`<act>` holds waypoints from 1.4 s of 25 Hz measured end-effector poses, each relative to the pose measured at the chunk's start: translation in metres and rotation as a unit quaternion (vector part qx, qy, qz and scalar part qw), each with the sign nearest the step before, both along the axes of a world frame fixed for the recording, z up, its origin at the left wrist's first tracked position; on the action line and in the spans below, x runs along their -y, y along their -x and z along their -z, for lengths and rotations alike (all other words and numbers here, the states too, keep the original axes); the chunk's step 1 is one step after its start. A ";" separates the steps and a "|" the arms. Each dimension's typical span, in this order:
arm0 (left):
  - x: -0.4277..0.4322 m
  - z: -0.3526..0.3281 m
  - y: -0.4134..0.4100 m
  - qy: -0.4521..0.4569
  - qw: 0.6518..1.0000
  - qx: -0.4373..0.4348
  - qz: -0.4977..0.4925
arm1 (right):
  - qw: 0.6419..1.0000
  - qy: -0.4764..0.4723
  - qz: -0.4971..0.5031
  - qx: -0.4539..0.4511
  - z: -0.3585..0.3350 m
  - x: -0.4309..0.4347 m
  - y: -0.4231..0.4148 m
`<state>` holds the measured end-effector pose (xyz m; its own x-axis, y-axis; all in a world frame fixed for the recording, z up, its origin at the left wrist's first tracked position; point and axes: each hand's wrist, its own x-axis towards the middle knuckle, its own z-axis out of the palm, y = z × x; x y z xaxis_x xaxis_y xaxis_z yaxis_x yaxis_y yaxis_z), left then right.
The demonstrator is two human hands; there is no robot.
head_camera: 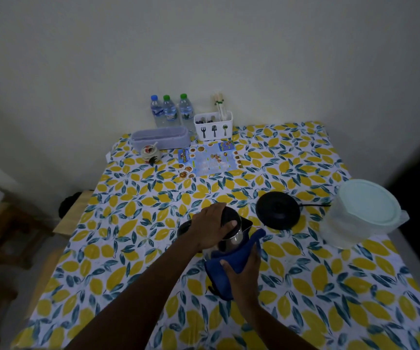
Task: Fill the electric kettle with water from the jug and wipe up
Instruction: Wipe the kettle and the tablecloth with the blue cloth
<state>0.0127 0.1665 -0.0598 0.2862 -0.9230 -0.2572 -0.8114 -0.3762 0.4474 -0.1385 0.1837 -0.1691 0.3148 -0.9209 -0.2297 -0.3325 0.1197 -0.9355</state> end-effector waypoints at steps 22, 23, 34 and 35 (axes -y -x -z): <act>0.001 0.005 -0.009 -0.018 0.999 -0.025 0.031 | 0.995 0.028 0.095 0.013 0.015 -0.023 -0.029; 0.001 0.006 -0.008 -0.009 0.999 -0.021 0.030 | 0.995 0.058 0.084 0.007 0.013 -0.019 -0.028; -0.024 0.018 -0.007 0.149 0.988 -0.047 0.004 | 0.995 0.021 0.012 -0.098 0.028 -0.010 0.004; -0.030 0.022 -0.011 0.178 0.983 -0.039 -0.007 | 0.995 0.031 0.009 -0.097 0.029 -0.008 0.006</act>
<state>0.0236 0.1967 -0.0815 0.2918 -0.9547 0.0591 -0.7651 -0.1959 0.6133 -0.1447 0.1921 -0.1985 0.2524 -0.9406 -0.2271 -0.5066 0.0715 -0.8592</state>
